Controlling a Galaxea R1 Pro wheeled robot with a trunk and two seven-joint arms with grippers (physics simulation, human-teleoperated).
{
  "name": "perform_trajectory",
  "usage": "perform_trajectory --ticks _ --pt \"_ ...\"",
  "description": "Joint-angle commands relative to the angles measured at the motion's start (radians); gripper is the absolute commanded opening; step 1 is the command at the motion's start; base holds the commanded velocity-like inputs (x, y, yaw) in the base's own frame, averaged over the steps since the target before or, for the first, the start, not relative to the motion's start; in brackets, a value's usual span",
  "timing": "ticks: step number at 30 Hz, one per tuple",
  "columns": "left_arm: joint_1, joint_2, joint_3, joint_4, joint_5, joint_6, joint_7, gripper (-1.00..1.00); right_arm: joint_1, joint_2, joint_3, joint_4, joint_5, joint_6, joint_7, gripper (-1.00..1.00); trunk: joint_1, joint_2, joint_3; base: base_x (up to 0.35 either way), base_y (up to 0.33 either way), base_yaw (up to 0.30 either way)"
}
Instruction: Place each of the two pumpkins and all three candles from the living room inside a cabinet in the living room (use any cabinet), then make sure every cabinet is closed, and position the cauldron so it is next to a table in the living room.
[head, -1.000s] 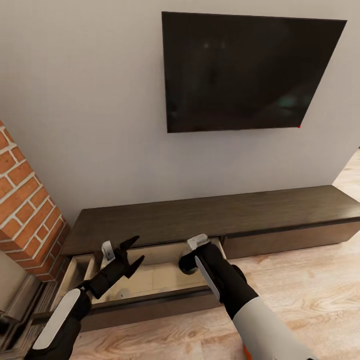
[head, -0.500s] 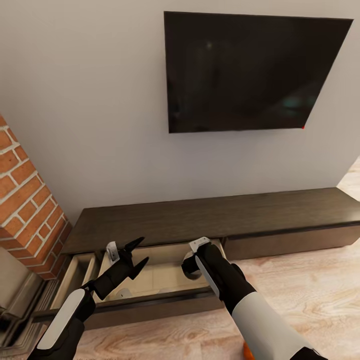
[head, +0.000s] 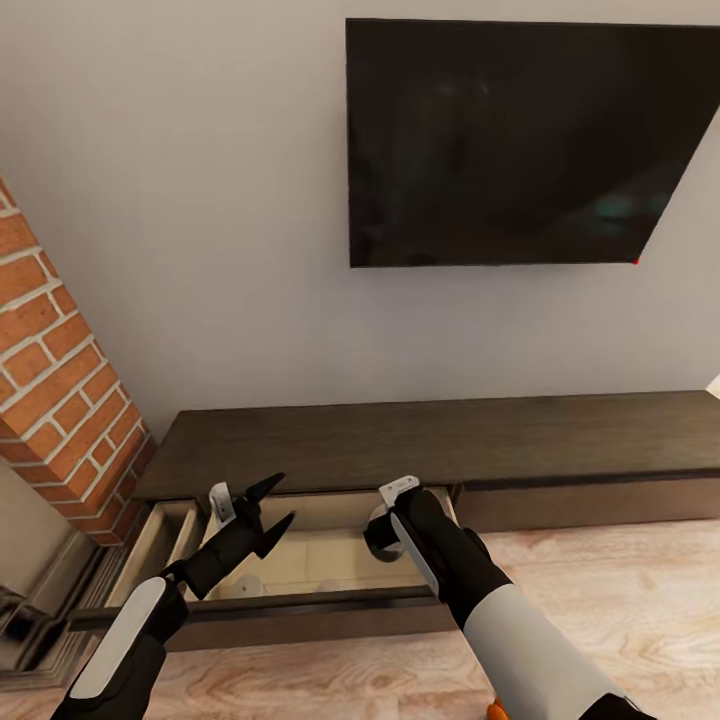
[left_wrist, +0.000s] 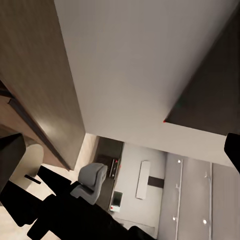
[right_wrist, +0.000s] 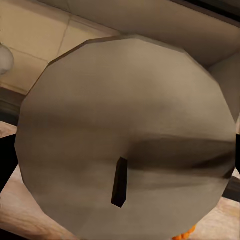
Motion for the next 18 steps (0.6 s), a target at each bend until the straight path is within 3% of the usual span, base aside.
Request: perform_trajectory --ticks 1,9,18 --pt "-0.001 0.001 0.0 0.0 0.001 0.001 -0.003 1.0 -0.001 0.0 0.002 0.0 -0.006 0.003 -0.007 -1.0 0.0 0.0 -0.001 0.04 -0.049 0.002" --pt "-0.001 0.002 0.008 0.006 0.001 0.002 -0.005 1.0 -0.001 0.0 -0.005 0.008 -0.007 0.002 -0.008 -1.0 0.0 0.0 -0.001 0.089 -0.098 0.0" --pt "-0.001 0.002 0.013 0.001 0.002 0.005 -0.005 1.0 -0.018 0.0 -0.008 0.139 -0.005 -0.011 -0.01 -1.0 0.0 0.0 -0.001 0.004 -0.004 0.0"
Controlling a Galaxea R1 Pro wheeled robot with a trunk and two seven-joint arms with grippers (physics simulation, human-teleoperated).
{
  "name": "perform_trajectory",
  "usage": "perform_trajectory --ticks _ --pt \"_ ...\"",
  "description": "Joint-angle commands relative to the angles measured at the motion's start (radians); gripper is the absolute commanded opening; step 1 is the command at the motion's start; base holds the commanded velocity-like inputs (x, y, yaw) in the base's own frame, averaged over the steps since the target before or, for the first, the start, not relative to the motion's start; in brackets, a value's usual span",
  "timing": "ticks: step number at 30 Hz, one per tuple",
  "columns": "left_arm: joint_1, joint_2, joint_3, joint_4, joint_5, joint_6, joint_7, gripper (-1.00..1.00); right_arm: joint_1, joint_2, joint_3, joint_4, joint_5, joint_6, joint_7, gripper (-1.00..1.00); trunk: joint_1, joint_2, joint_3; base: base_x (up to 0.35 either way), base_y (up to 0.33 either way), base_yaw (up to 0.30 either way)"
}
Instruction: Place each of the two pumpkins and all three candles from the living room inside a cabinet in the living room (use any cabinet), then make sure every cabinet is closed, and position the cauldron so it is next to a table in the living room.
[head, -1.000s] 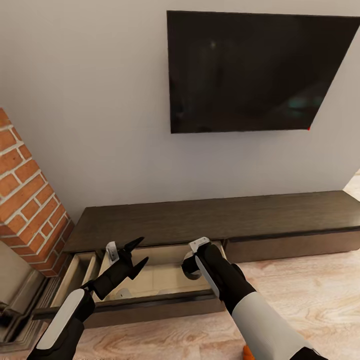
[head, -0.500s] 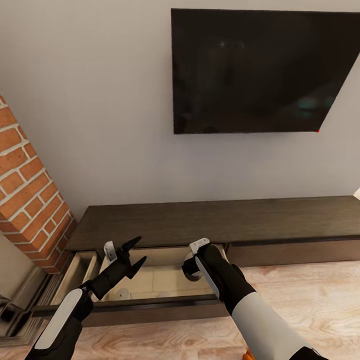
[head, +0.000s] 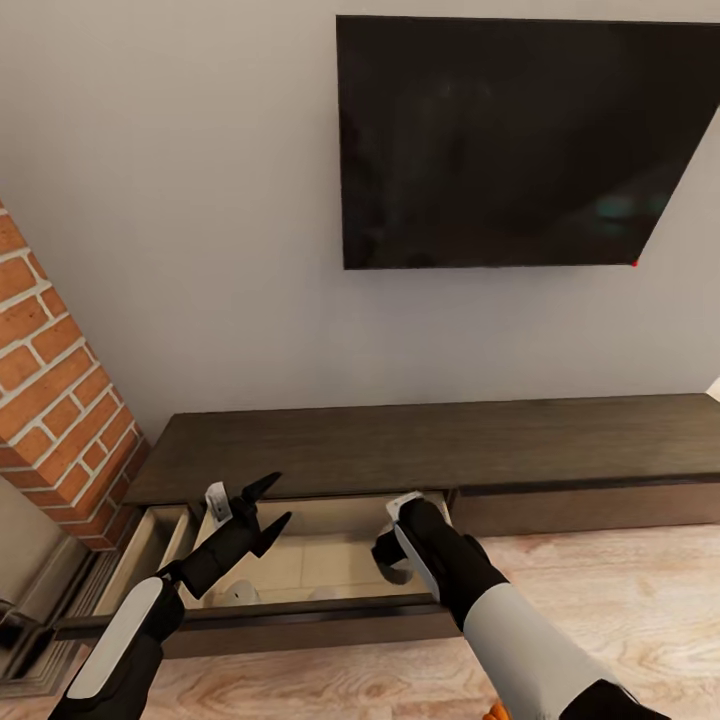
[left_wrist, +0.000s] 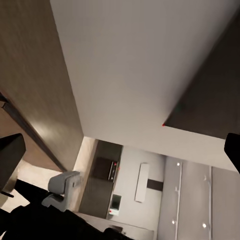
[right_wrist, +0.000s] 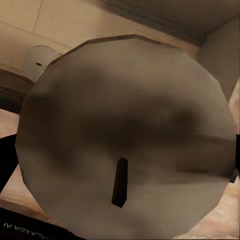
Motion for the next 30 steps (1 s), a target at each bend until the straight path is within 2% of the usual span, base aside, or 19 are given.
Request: perform_trajectory --ticks 1,2,3,5,7,16,23,30 --pt "-0.001 0.001 0.0 0.0 0.002 0.001 -0.003 1.0 -0.009 0.0 0.002 0.027 -0.008 -0.007 -0.007 -1.0 0.0 0.0 -0.001 0.0 0.0 0.0" --pt "-0.001 0.001 0.0 0.0 0.002 0.002 -0.003 1.0 -0.016 0.0 0.002 0.048 -0.008 -0.025 -0.007 -1.0 0.0 0.0 -0.001 0.0 0.0 0.0" --pt "-0.001 0.001 0.001 0.0 0.002 0.002 -0.003 1.0 -0.031 0.0 0.003 0.124 -0.008 -0.151 -0.006 -1.0 0.004 -0.007 -0.004 0.0 0.0 0.0" --pt "-0.001 0.001 0.001 0.0 0.002 0.002 -0.003 1.0 -0.034 0.0 0.003 0.149 -0.007 -0.209 -0.006 -1.0 0.011 -0.021 -0.01 0.0 0.0 0.0" --pt "-0.001 0.001 0.001 0.0 0.002 0.002 -0.003 1.0 -0.035 0.0 0.003 0.158 -0.007 -0.231 -0.005 -1.0 0.019 -0.035 -0.016 0.0 0.0 0.0" --pt "-0.001 0.001 0.001 0.001 0.002 0.002 -0.003 1.0 -0.035 0.0 0.01 0.154 -0.004 -0.244 0.004 -1.0 0.054 -0.098 -0.045 0.0 0.0 0.0" --pt "-0.001 0.002 0.001 0.011 0.002 0.003 -0.038 1.0 -0.035 0.0 0.011 0.149 -0.005 -0.239 0.008 -1.0 0.054 -0.098 -0.045 0.013 0.0 0.0" --pt "-0.001 0.002 0.001 0.012 0.003 0.003 -0.04 1.0 -0.035 0.0 0.01 0.149 -0.007 -0.229 0.005 -1.0 0.054 -0.098 -0.045 0.281 0.0 0.0"
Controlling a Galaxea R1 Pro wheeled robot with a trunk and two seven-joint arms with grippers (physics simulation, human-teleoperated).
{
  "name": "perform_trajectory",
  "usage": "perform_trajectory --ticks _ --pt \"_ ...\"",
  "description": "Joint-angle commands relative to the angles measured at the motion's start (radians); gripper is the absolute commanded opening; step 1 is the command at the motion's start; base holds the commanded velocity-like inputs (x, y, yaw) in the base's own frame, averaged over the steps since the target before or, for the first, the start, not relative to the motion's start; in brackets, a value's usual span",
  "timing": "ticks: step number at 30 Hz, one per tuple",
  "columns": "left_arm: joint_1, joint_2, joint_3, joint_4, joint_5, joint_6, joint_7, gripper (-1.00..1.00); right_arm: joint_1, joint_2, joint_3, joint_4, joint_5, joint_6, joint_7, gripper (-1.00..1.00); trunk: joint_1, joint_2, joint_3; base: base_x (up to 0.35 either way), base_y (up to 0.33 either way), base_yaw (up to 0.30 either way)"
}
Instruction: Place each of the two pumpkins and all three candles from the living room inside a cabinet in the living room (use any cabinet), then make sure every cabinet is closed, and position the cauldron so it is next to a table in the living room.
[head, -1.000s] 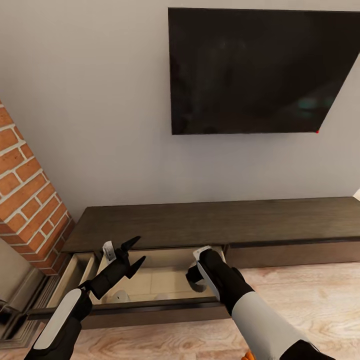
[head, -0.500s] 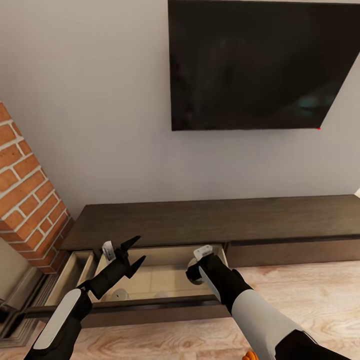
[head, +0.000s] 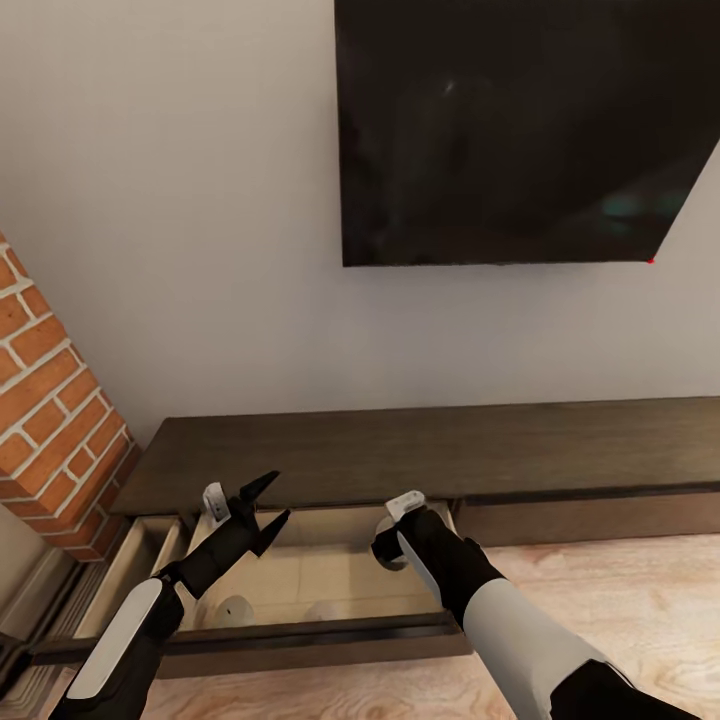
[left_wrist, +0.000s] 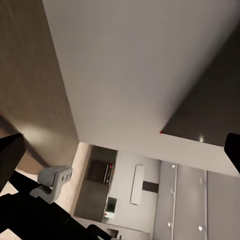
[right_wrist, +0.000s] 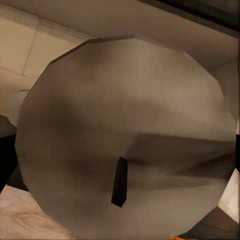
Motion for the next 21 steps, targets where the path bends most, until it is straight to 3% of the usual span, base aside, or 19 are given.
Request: perform_trajectory --ticks 1,9,13,18,21 --pt "-0.001 0.001 -0.001 0.0 0.002 0.001 -0.003 1.0 -0.001 0.0 0.003 -0.001 -0.006 0.005 -0.007 -1.0 0.0 0.0 -0.001 0.195 0.0 0.0" --pt "-0.001 0.001 -0.001 0.002 0.002 0.001 -0.003 1.0 -0.001 0.0 0.003 0.004 -0.007 0.01 -0.008 -1.0 0.0 0.0 -0.001 0.076 0.0 0.0" --pt "-0.001 0.001 -0.002 0.002 0.002 0.001 -0.003 1.0 -0.001 0.0 0.003 0.004 -0.007 0.046 -0.008 -1.0 0.0 0.0 -0.001 0.244 0.0 0.0" --pt "-0.001 0.001 -0.002 0.001 0.002 0.001 -0.004 1.0 -0.001 0.0 0.003 0.004 -0.007 0.071 -0.007 -1.0 0.0 0.0 -0.001 0.047 0.0 0.0" --pt "-0.001 0.001 -0.001 0.001 0.002 0.001 -0.004 1.0 -0.001 0.0 0.002 0.009 -0.008 0.072 -0.007 -1.0 0.012 -0.021 -0.01 0.005 0.0 0.0"
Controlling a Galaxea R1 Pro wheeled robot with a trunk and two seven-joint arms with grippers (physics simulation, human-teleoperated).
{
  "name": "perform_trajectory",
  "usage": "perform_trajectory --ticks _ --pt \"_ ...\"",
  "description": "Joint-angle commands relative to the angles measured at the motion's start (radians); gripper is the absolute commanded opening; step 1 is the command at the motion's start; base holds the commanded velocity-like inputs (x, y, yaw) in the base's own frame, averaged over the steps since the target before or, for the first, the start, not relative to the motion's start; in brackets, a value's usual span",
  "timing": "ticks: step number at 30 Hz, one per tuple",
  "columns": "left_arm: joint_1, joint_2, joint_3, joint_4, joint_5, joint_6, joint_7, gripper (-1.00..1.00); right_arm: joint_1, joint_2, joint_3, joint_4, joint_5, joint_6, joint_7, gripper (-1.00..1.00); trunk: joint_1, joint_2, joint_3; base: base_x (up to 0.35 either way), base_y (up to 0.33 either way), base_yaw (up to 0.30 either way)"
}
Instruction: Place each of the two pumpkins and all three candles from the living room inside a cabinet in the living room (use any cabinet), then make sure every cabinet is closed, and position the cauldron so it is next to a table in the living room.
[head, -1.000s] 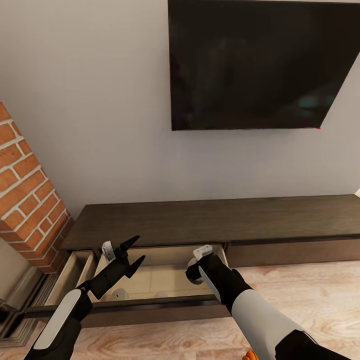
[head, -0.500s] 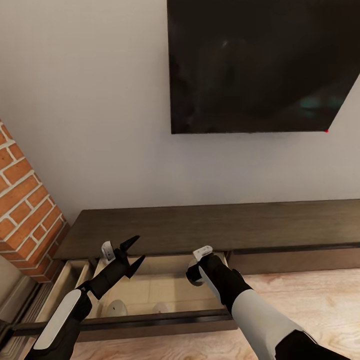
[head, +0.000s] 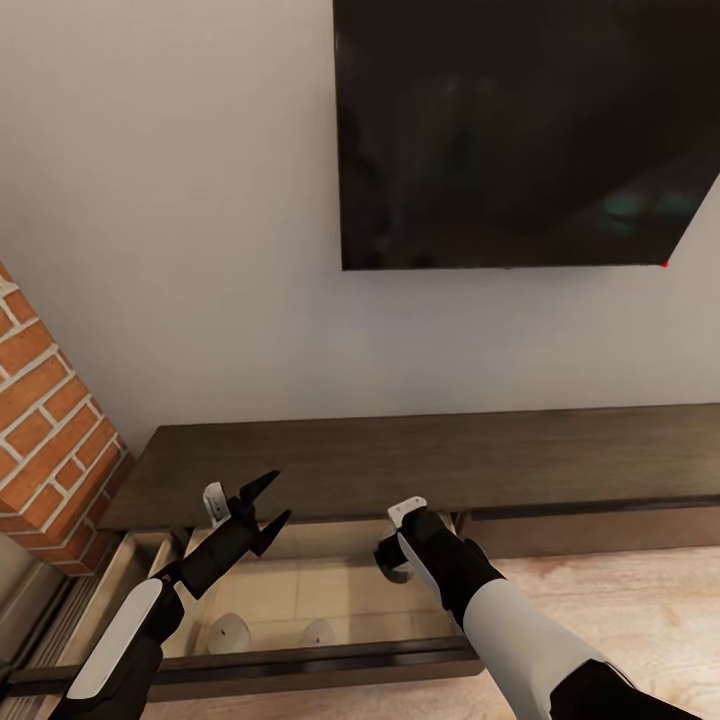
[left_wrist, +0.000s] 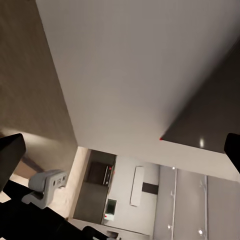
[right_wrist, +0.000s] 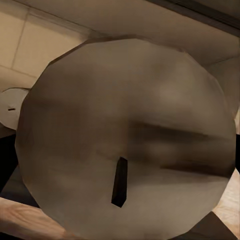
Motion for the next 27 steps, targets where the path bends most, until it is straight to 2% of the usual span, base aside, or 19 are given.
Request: perform_trajectory --ticks 1,16,27 --pt "-0.001 0.001 -0.001 0.001 0.002 0.001 -0.002 1.0 -0.001 0.0 0.003 0.0 -0.007 0.004 -0.006 -1.0 0.004 -0.008 -0.004 0.002 0.0 0.0" --pt "-0.001 0.001 -0.001 -0.002 0.004 0.003 -0.003 1.0 0.003 0.0 0.004 0.009 -0.007 -0.011 -0.005 -1.0 0.061 -0.113 -0.051 0.0 0.0 0.0" --pt "-0.001 0.001 -0.001 0.0 0.024 0.003 -0.001 1.0 0.01 0.0 -0.001 0.029 -0.009 -0.033 -0.005 -1.0 0.104 -0.19 -0.085 0.0 0.0 0.0"
